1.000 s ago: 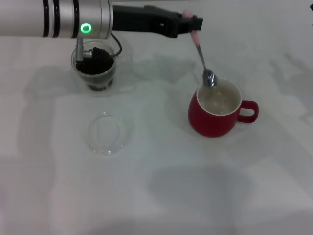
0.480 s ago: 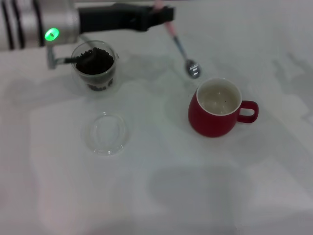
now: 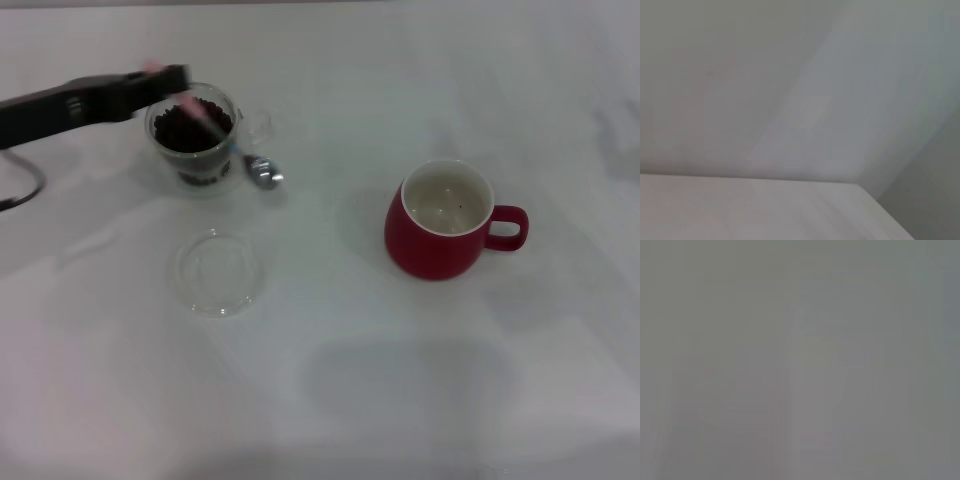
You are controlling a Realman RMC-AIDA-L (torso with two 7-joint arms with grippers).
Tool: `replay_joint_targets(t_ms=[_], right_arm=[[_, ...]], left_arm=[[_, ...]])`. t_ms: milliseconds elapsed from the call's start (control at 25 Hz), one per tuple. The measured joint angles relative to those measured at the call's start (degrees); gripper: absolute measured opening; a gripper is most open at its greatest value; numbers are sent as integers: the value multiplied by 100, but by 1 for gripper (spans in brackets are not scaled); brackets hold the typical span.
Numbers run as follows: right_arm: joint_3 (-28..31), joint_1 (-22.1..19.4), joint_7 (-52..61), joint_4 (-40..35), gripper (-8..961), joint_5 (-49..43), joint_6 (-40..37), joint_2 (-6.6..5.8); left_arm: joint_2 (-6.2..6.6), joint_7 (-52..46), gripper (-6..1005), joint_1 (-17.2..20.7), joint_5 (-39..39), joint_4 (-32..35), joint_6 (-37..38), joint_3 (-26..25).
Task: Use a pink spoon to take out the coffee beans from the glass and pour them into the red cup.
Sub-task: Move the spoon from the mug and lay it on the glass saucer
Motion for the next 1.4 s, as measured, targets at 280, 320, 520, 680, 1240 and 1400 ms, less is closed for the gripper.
replay_joint_targets(t_ms=[280,320,520,680,1240,1400], right_arm=[[150,2,22,4,450,-1,28,14],[150,2,22,4,450,-1,23,18],[151,-5,85,5,450,-1,7,25],[156,-15,102,36,450,-1,2,24],[153,-7,101,75,450,-1,1,20],[138,-6,102,77,450,-8,7,20]], left_arm=[[201,-18,164,510,65,-42,387,-332],[205,-19,164,534,105,-42,412,-326],[188,-88,166,571,503,-63,438,-337],[211,-165,168,567,657,-160,440,-347],[21,-127,173,321,1022,-443,368,-330],[-100,-112,174,278,1200,-493,230,-335]])
